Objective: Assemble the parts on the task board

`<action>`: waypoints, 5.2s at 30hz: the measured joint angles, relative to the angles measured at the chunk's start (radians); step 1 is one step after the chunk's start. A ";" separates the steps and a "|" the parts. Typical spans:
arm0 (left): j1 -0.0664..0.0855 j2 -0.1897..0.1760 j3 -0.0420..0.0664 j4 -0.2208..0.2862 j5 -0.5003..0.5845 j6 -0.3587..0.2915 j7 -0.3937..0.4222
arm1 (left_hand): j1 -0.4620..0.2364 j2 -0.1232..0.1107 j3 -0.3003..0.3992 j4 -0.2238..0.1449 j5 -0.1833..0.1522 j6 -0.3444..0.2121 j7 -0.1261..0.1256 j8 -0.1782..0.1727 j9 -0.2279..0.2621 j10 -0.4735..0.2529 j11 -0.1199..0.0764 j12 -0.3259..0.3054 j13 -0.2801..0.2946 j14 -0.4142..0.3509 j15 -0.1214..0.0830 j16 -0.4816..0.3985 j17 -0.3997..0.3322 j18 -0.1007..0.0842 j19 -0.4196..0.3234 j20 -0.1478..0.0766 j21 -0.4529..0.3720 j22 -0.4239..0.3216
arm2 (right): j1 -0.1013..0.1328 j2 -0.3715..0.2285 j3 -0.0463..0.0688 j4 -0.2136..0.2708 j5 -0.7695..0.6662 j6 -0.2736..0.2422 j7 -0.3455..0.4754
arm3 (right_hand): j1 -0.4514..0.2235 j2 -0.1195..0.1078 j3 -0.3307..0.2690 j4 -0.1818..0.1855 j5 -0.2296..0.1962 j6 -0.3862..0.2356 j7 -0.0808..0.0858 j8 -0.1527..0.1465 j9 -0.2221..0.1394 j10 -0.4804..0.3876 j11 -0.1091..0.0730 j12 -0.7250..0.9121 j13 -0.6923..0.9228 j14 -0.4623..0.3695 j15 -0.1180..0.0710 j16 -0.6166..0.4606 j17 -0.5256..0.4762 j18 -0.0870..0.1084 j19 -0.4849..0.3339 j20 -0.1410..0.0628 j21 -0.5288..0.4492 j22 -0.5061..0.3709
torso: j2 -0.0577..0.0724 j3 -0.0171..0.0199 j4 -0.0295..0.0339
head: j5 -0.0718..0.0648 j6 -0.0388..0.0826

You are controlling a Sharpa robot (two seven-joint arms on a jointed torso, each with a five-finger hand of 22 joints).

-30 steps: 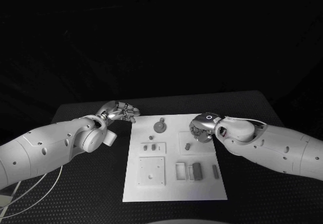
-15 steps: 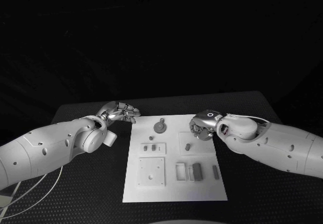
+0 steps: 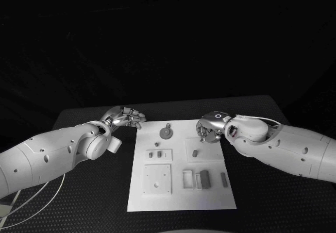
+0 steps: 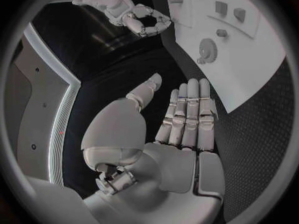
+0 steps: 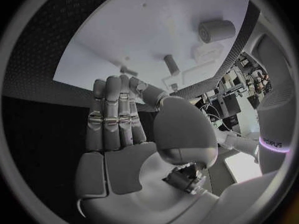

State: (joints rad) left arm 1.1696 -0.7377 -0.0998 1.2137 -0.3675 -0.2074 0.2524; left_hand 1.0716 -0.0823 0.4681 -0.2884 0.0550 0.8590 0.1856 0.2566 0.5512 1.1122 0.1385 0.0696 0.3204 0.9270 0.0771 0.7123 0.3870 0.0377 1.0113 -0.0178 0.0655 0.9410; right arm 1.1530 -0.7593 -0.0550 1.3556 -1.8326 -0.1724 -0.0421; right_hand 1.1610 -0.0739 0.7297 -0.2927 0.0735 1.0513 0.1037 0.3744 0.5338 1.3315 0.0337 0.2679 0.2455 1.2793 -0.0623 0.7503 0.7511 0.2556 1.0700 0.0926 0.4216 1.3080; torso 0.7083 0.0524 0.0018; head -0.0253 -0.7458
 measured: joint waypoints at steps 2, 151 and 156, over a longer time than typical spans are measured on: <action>0.000 0.000 0.000 0.000 0.000 0.000 0.000 | 0.000 0.000 0.000 0.000 0.000 0.000 0.000 0.000 -0.001 0.000 0.000 0.000 0.000 0.000 0.000 0.000 0.000 0.000 0.000 0.000 0.000 0.000 | 0.000 -0.005 0.002 0.008 0.010 0.002 0.001 | 0.000 0.000 0.000 0.000 0.000 0.000 0.000 0.000 -0.001 0.000 0.000 0.000 0.000 0.000 0.000 0.000 0.000 0.000 0.000 0.000 0.000 0.000 | 0.000 0.0000 0.0000 | 0.000 0.000; 0.000 -0.004 0.000 -0.001 0.002 0.023 -0.002 | 0.000 0.000 -0.008 0.002 0.000 -0.006 0.001 0.003 -0.005 0.000 0.000 0.000 -0.005 0.000 0.000 -0.015 0.019 -0.002 0.000 0.000 0.000 -0.014 | -0.063 -0.097 -0.096 0.143 0.084 0.043 0.089 | -0.086 -0.146 -0.120 0.010 0.000 -0.040 0.003 -0.084 0.011 -0.143 -0.035 0.314 0.761 -0.097 -0.047 0.468 0.119 0.000 0.001 -0.045 0.279 -0.001 | 0.000 0.0009 0.0006 | 0.002 -0.032; 0.000 -0.003 0.000 -0.002 0.002 0.024 -0.002 | 0.000 0.000 -0.008 0.002 0.000 -0.006 0.001 0.003 -0.005 0.000 0.000 0.000 -0.006 0.000 0.000 -0.015 0.020 -0.002 0.000 0.000 0.000 -0.014 | -0.062 -0.096 -0.098 0.142 0.079 0.047 0.089 | -0.079 -0.139 -0.122 0.008 0.000 -0.041 0.001 -0.084 0.017 -0.143 -0.035 0.314 0.761 -0.097 -0.046 0.468 0.118 0.000 0.001 -0.045 0.279 -0.001 | 0.000 0.0013 0.0007 | 0.002 -0.034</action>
State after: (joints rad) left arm 1.1698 -0.7411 -0.1001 1.2122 -0.3655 -0.1838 0.2504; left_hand 1.0716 -0.0823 0.4603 -0.2861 0.0550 0.8531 0.1867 0.2593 0.5457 1.1122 0.1385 0.0696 0.3149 0.9270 0.0770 0.6969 0.4070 0.0361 1.0113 -0.0178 0.0656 0.9267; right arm 1.0906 -0.8552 -0.1529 1.4980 -1.7535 -0.1257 0.0472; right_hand 1.0819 -0.2129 0.6080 -0.2847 0.0735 1.0104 0.1048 0.2900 0.5503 1.1881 -0.0017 0.5817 1.0068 1.1818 -0.1086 1.2179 0.8687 0.2555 1.0713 0.0479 0.7007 1.3075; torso 0.7085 0.0538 0.0025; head -0.0230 -0.7801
